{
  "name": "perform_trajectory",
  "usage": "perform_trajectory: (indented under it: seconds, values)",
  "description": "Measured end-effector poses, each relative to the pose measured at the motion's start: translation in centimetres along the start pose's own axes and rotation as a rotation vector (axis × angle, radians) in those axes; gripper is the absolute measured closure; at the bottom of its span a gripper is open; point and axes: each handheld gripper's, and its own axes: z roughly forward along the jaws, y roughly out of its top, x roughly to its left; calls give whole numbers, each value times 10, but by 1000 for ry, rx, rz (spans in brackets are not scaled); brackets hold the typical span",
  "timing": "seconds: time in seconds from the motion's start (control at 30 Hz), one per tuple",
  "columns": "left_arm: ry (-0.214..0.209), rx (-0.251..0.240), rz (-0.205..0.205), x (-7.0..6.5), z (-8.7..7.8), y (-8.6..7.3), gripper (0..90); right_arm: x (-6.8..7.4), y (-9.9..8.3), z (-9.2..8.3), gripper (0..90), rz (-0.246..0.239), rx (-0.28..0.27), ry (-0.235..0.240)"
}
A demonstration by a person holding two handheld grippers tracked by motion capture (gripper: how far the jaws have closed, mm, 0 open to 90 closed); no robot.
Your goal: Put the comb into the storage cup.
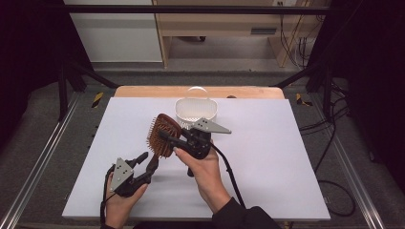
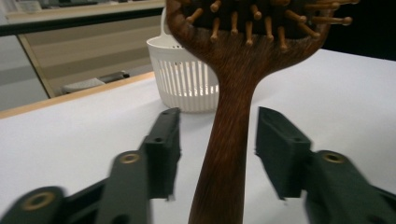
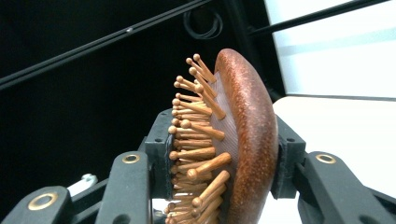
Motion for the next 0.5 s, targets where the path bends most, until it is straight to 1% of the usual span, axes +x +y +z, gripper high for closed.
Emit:
perform_trajectory:
  seconds: [0.07, 0.1, 0.13, 0.17, 0.23, 0.27, 0.3, 0.37, 0.4, 0.47, 0.5]
  values:
    - [40, -12, 7, 2, -3, 0, 383, -4, 5, -1, 529, -9, -12, -22]
    - [59, -17, 8, 3, -4, 0, 361, -6, 8, -2, 529, 1, -20, -30]
    - [59, -17, 8, 3, -4, 0, 347, -8, 11, -3, 528, 15, -33, -35]
    - [80, -35, -27, 9, -8, -1, 329, -10, 14, -4, 528, 21, -47, -41]
    - [124, -50, -61, 16, -12, -2, 268, -11, 20, -5, 528, 12, -68, -70]
    - [124, -50, -61, 16, -12, -2, 245, -12, 23, -6, 527, 12, -76, -82]
    - [155, -50, -100, 21, -16, -4, 217, -14, 26, -6, 527, 16, -87, -90]
    - [173, -24, -132, 23, -19, -6, 161, -17, 32, -6, 527, 24, -107, -110]
    - [174, 1, -144, 23, -20, -8, 127, -19, 35, -6, 526, 23, -117, -118]
    - [177, 43, -152, 21, -22, -14, 74, -21, 43, -7, 525, 20, -138, -133]
    - [178, 52, -145, 20, -23, -15, 67, -23, 46, -8, 525, 21, -152, -139]
